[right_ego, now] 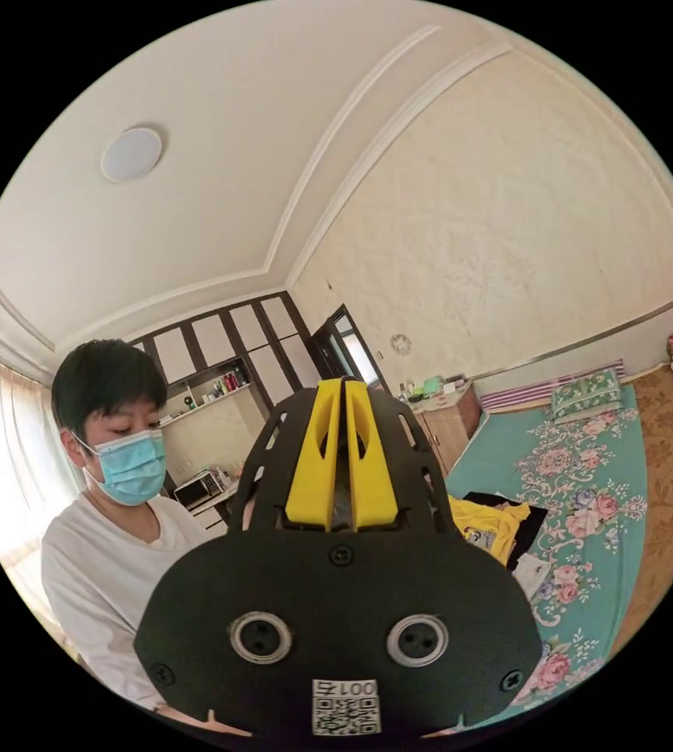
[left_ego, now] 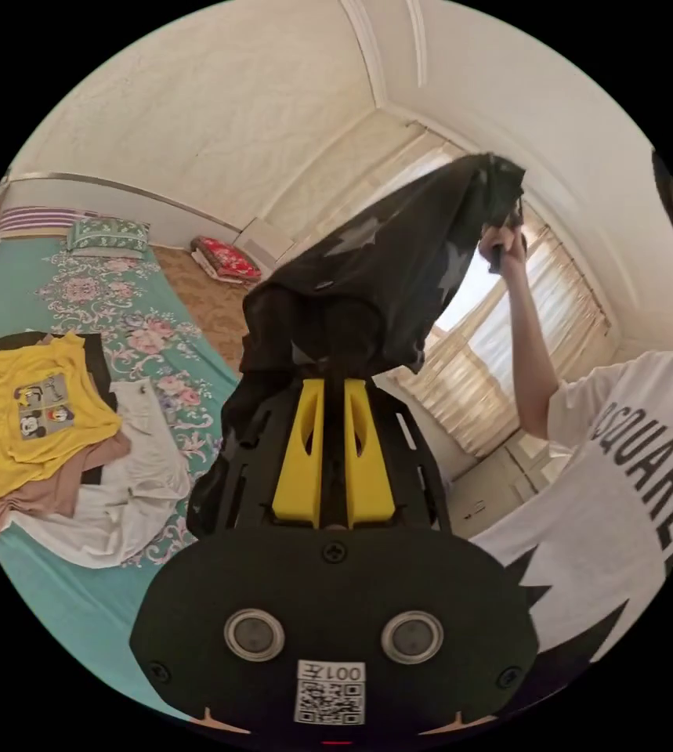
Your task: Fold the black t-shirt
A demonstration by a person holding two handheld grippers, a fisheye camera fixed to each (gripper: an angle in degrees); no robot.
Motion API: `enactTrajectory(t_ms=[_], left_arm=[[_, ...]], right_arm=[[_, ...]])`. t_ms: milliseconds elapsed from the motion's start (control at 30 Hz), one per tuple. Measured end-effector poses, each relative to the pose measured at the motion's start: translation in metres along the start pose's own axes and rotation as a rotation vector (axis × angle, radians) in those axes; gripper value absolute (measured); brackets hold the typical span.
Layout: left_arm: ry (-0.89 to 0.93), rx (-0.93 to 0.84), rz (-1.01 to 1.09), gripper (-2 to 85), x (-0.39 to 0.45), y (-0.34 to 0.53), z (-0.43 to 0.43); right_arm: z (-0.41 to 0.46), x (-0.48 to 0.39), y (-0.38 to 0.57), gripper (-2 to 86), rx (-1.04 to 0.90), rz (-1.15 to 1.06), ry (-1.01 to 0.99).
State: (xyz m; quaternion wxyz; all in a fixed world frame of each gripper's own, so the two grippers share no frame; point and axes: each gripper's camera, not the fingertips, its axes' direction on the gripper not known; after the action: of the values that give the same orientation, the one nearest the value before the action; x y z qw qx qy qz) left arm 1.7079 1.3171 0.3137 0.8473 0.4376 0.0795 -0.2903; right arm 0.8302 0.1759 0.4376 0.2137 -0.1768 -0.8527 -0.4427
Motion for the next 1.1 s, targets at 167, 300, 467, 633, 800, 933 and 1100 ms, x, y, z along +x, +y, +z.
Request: enactTrajectory(t_ms=[167,300,467,633,800,933,1100], left_arm=[[0.007,0.012,0.033,0.2,0.075,-0.033,0.026],[0.039,0.053,0.005,0.0,0.127,-0.063,0.062],[0.142,0.09,-0.025,-0.2,0.181,-0.114,0.15],[0.218,0.107,-0.123,-0.2,0.204,-0.155,0.226],[0.216,0.064,-0.152,0.1,0.228,-0.187,0.304],[0.291,0.035,-0.15,0.5,0.246,-0.205,0.388],[0.324,-0.012,-0.079,2.1,0.251,-0.228,0.466]], right_arm=[[-0.095,-0.055,-0.015,0.5,-0.04,-0.176,0.259],[-0.16,-0.057,-0.015,1.2,-0.225,-0.225,0.641],[-0.191,-0.016,0.017,4.0,-0.579,-0.183,0.811],[-0.247,-0.043,0.058,13.1,-0.634,-0.176,0.69],[-0.271,-0.12,0.097,14.3,-0.491,-0.209,0.473],[-0.258,-0.12,0.109,7.0,-0.576,-0.171,0.589],[-0.33,-0.096,0.061,3.0,-0.461,-0.019,0.57]])
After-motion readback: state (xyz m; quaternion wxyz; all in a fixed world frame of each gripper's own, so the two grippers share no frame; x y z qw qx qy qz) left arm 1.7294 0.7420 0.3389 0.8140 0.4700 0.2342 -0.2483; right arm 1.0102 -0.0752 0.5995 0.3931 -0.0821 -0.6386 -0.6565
